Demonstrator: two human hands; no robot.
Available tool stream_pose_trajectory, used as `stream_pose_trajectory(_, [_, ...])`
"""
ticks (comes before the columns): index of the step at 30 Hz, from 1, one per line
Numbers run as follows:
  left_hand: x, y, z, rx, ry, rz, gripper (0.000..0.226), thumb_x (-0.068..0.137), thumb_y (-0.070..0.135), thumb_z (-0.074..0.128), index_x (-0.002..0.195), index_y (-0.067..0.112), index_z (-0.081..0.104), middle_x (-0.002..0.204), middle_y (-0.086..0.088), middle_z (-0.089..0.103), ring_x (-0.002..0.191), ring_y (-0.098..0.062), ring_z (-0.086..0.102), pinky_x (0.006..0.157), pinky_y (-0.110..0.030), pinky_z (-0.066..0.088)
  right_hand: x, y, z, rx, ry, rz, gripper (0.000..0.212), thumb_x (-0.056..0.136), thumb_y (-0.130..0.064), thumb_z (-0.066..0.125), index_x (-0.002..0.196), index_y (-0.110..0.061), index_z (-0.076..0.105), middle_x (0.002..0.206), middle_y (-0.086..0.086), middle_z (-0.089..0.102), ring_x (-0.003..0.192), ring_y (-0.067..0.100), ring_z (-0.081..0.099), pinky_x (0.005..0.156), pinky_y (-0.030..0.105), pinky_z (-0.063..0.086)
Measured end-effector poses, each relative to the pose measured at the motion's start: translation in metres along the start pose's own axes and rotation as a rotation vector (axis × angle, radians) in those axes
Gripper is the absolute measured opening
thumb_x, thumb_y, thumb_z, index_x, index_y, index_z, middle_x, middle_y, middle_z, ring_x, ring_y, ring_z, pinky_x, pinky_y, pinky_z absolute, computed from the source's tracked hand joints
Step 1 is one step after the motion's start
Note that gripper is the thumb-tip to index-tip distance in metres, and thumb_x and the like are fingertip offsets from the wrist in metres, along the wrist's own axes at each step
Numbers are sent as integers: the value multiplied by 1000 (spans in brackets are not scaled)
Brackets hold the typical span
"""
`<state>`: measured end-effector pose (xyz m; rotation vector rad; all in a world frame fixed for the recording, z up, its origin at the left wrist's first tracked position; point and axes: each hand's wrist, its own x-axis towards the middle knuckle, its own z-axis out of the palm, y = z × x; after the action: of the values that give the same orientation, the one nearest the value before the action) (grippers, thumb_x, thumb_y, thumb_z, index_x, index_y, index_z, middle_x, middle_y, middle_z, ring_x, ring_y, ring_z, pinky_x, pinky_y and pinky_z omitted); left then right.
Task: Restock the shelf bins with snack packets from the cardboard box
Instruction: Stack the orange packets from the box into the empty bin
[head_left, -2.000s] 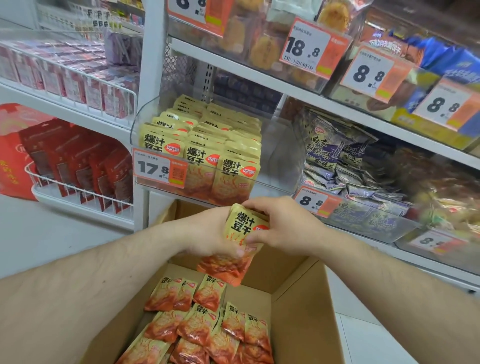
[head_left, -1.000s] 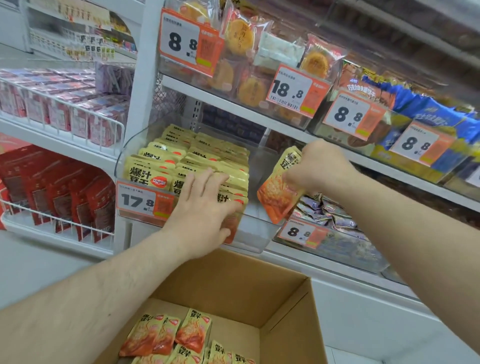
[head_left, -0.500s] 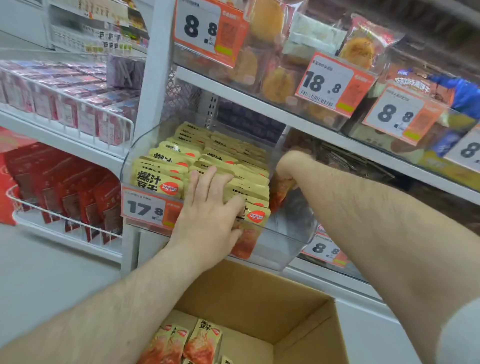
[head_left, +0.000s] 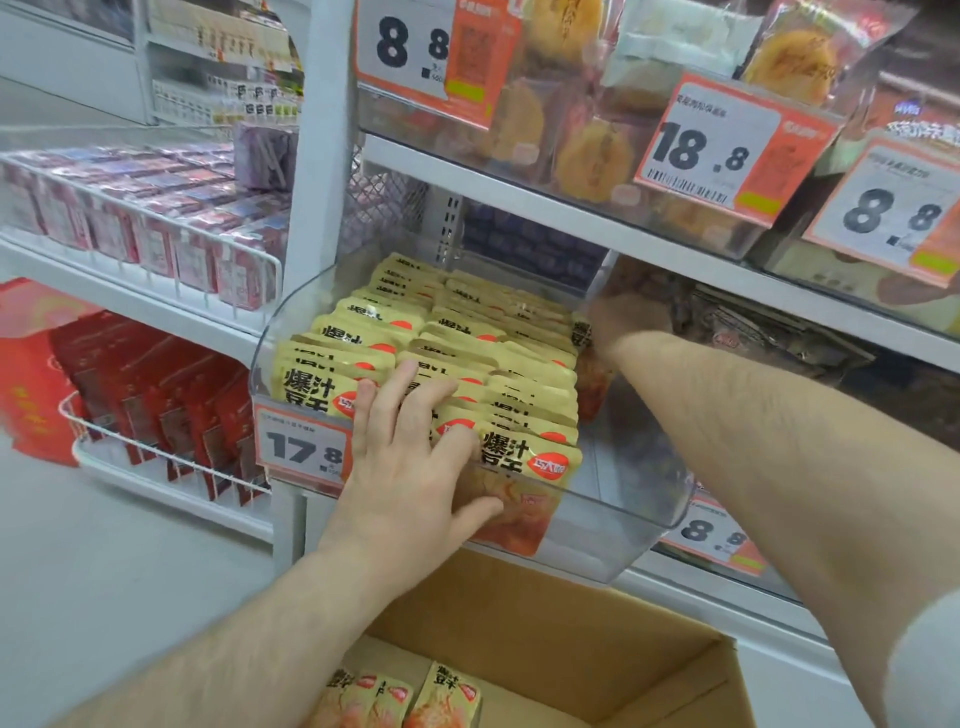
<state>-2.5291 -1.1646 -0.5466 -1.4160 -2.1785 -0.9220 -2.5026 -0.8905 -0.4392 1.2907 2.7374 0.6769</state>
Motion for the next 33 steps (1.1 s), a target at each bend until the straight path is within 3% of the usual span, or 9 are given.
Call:
stream_pose_trajectory(5, [2,-3,1,-43,40,15,46,58,45,89,78,23,54,131,-5,41,141,-33,22,121,-41,-10,-4,-6,1,-55,47,-85,34,98,3,36,115,-4,64,118,15,66,106,32,64,68,34,47])
stream_pose_trajectory(10, [3,-3,1,-64,24,11,49,56,45,90,77,27,50,128,-2,41,140,-30,23,120,-39,-11,-5,-9,6,-14,57,-80,35,100,-1,35,124,-2,61,128,20,61,115,38,60,89,43,54])
stream_pose_trajectory(16, [3,-3,1,-64,24,8,54,55,48,91,76,33,44,126,2,40,139,-26,23,120,-34,-13,1,-11,10,0,120,-86,36,97,2,35,119,-1,63,124,20,63,111,38,62,83,43,53])
stream_pose_trajectory(22, [4,-1,2,-60,22,6,59,55,49,90,78,36,38,126,1,43,139,-26,24,119,-36,-11,3,-13,13,-28,153,-62,41,97,3,36,138,2,40,125,26,54,108,43,60,83,48,56])
stream_pose_trajectory(25, [6,-5,0,-77,21,14,58,54,50,91,77,36,39,126,2,43,138,-25,24,119,-35,-11,-4,-10,3,-14,75,-12,45,96,2,41,141,0,41,131,25,51,114,41,58,86,45,54])
stream_pose_trajectory(27, [7,-7,-2,-97,7,20,58,54,50,91,76,36,39,125,1,45,138,-25,25,119,-35,-10,-18,-8,-2,-44,-24,-44,34,93,-10,55,127,-7,58,116,15,61,102,33,62,82,40,55])
stream_pose_trajectory(29, [8,-7,-4,-107,-11,10,57,54,49,91,75,36,40,126,0,47,138,-24,24,119,-33,-12,-33,-6,-6,-160,-205,-118,29,89,-22,66,116,-12,65,98,6,59,89,25,57,79,32,53])
stream_pose_trajectory(31, [8,-7,-5,-106,-24,0,54,55,48,91,74,35,42,126,0,48,138,-21,22,118,-31,-16,-44,-4,-6,-307,-330,-173,36,86,-24,70,120,-14,63,104,6,59,97,24,55,84,31,50])
stream_pose_trajectory(33, [9,-6,-6,-105,-31,-5,52,57,48,90,73,35,43,127,0,47,139,-18,19,117,-29,-19,-45,-5,-4,-369,-367,-188,48,85,-27,71,130,-18,59,123,8,57,115,28,54,98,38,48])
